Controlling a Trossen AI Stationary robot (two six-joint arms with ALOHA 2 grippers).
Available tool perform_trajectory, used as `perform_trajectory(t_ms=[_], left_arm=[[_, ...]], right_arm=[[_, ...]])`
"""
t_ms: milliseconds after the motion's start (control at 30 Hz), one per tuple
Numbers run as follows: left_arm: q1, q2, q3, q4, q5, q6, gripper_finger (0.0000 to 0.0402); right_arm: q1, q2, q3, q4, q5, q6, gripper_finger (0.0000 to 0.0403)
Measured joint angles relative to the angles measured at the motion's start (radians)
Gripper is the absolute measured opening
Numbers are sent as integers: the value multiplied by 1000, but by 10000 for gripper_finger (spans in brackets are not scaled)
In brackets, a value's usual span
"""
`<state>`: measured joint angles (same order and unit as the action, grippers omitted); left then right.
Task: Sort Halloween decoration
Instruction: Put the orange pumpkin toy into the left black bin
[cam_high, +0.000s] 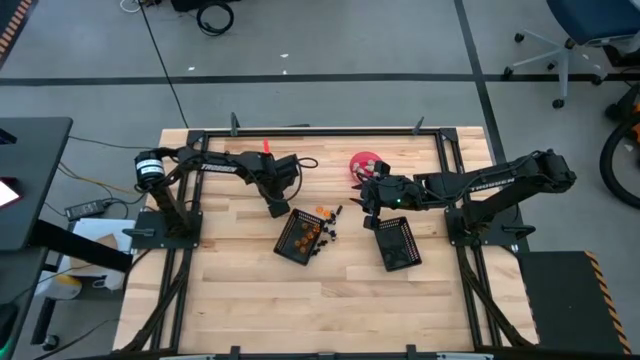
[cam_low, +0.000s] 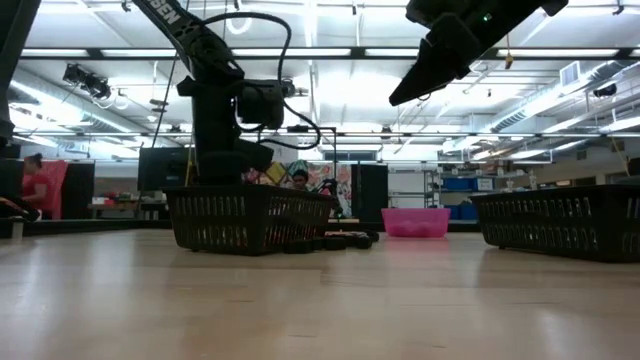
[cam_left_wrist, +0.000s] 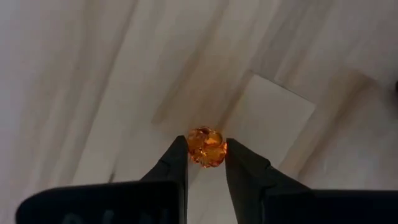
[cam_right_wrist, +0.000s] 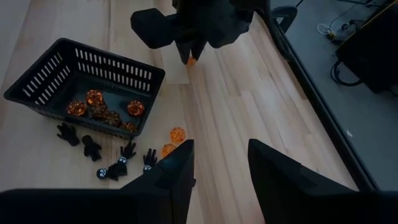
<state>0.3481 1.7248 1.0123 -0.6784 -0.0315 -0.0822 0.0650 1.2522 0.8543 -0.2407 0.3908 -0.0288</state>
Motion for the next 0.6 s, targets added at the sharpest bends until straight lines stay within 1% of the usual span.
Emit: perform_trajectory(t_ms=[200,433,600], left_arm=[[0,-2,36,-51,-1,17,63],[0,-4,111,-119,-4,26,63],[-10,-5,117,-134,-8,55,63]], right_arm=[[0,0,0,0,0,0,155],[0,0,0,0,0,0,155],[0,0,0,-1,-13,0,155]])
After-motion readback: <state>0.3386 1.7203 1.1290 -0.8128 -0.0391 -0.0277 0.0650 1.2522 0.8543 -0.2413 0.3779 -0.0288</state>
